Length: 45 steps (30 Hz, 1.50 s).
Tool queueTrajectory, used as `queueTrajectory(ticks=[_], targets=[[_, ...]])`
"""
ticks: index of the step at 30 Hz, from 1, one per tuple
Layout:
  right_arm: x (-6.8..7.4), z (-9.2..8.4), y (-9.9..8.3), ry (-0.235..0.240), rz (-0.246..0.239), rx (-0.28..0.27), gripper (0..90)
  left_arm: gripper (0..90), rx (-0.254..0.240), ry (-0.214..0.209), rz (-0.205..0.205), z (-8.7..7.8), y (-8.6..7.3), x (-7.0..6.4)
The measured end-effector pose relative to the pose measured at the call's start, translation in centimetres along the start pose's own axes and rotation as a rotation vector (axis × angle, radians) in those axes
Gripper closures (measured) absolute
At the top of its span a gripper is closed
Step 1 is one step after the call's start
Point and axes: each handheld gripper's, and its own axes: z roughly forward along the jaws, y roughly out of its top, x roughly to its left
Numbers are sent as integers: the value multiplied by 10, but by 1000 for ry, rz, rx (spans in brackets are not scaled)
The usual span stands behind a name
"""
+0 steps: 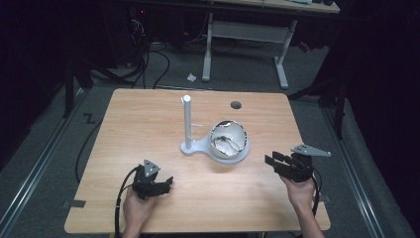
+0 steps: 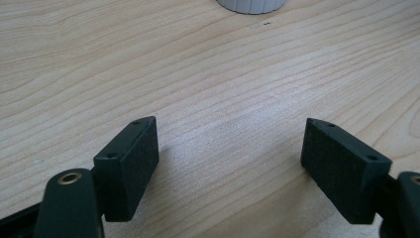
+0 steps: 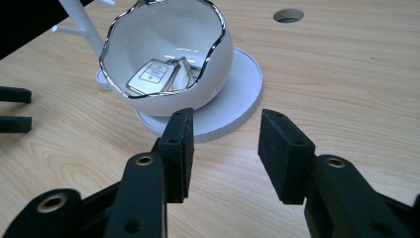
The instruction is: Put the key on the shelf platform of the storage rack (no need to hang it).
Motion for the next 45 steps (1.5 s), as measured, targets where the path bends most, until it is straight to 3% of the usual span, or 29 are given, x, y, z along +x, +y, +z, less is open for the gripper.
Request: queueTrajectory(ticks=[45], targets=[[18, 18, -36, 51, 5, 31, 575, 231, 0, 0, 1, 0, 0, 0]])
